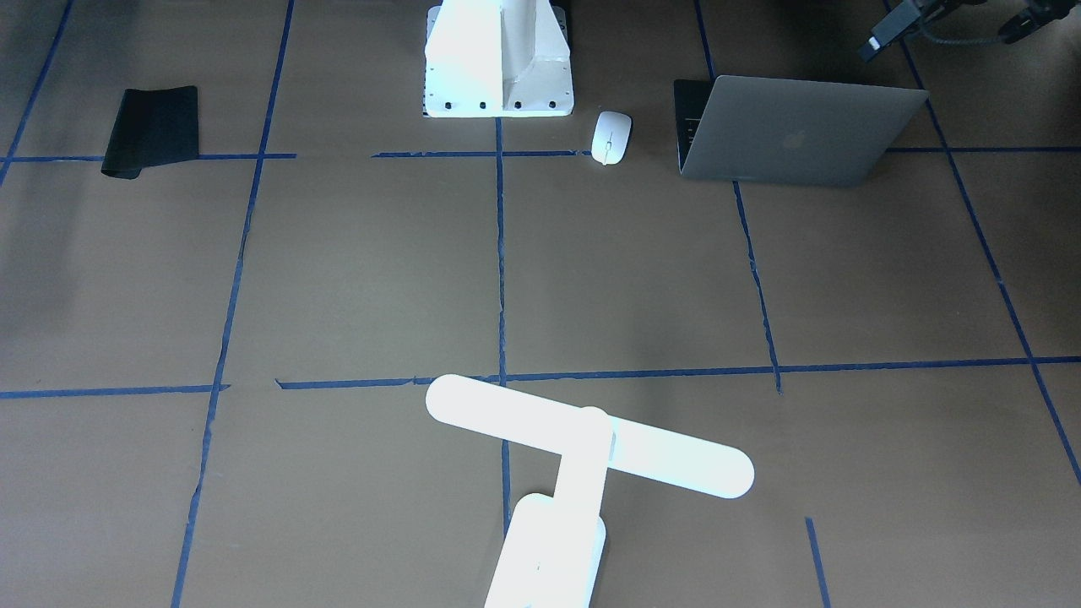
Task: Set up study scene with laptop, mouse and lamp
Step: 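Reach the left gripper down and grasp the silver laptop's edge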
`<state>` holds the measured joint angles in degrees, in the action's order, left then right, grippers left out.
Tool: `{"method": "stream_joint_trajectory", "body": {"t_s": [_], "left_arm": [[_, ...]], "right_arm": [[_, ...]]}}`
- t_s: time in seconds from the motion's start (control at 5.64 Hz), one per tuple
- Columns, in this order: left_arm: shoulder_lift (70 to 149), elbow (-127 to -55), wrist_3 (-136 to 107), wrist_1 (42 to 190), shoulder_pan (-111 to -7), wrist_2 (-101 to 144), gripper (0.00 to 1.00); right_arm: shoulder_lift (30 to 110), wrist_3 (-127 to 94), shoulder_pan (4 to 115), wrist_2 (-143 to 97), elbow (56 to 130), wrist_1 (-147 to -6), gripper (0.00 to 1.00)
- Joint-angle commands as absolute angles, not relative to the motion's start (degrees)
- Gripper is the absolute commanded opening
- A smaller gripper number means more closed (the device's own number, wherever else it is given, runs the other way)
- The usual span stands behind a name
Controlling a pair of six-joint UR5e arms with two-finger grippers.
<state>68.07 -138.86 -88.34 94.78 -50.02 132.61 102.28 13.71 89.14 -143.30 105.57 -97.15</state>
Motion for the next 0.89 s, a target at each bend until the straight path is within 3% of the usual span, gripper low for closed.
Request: {"method": "stream_joint_trajectory", "body": {"t_s": [0.0,0.53,0.71], "left_arm": [[69.9,-138.9,-109.5,100.3,-43.7,126.4,1.0],[69.6,-138.1,-122.1,103.5,-34.2,114.9,0.93],[69.7,-137.6,-126.0,103.5,-34.2,114.8,0.71]], "right_arm": [[102.7,13.7,89.2,-143.3,106.2,-97.2,1.0],[103.0,13.7,89.2,-143.3,106.1,-97.2,1.0],[103.0,13.6,89.2,-143.3,106.2,-97.2,1.0]]}}
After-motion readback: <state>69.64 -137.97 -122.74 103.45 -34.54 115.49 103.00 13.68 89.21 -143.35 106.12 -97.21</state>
